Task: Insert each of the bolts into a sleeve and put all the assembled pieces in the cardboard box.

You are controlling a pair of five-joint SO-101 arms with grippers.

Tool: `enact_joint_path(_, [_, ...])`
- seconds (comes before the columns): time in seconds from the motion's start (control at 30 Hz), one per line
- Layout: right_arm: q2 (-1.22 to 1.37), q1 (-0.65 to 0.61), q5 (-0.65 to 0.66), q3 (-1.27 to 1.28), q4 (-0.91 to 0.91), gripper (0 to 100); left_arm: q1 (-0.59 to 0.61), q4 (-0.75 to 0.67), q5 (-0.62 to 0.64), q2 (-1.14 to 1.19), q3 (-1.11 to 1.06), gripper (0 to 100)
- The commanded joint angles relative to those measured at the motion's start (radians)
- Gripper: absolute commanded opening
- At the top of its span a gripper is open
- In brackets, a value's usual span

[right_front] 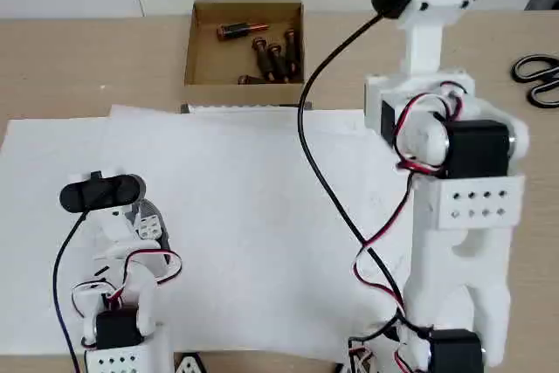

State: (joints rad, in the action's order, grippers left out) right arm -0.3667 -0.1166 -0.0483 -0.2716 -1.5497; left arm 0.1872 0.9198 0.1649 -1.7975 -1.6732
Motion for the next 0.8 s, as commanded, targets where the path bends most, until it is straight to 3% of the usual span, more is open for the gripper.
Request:
enact_joint_path(0.0, [-0.064,0.016,-0.044,-0.029,-0.061,0.3,0.005,0.003,0.002,-0.011,0.004,1])
enact_joint_path(0.2, [-0.182,0.015,-0.048,0.181,-0.025,0.3,0.005,0.003,0.002,-0.011,0.004,1])
enact_joint_path(0.53, [-0.644,0.016,-0.038,0.893,0.344,0.2,0.005,0.003,0.002,-0.011,0.004,1])
enact_joint_path(0.77, [-0.941,0.018,-0.017,1.289,0.435,0.2,0.005,0.003,0.002,-0.011,0.004,1])
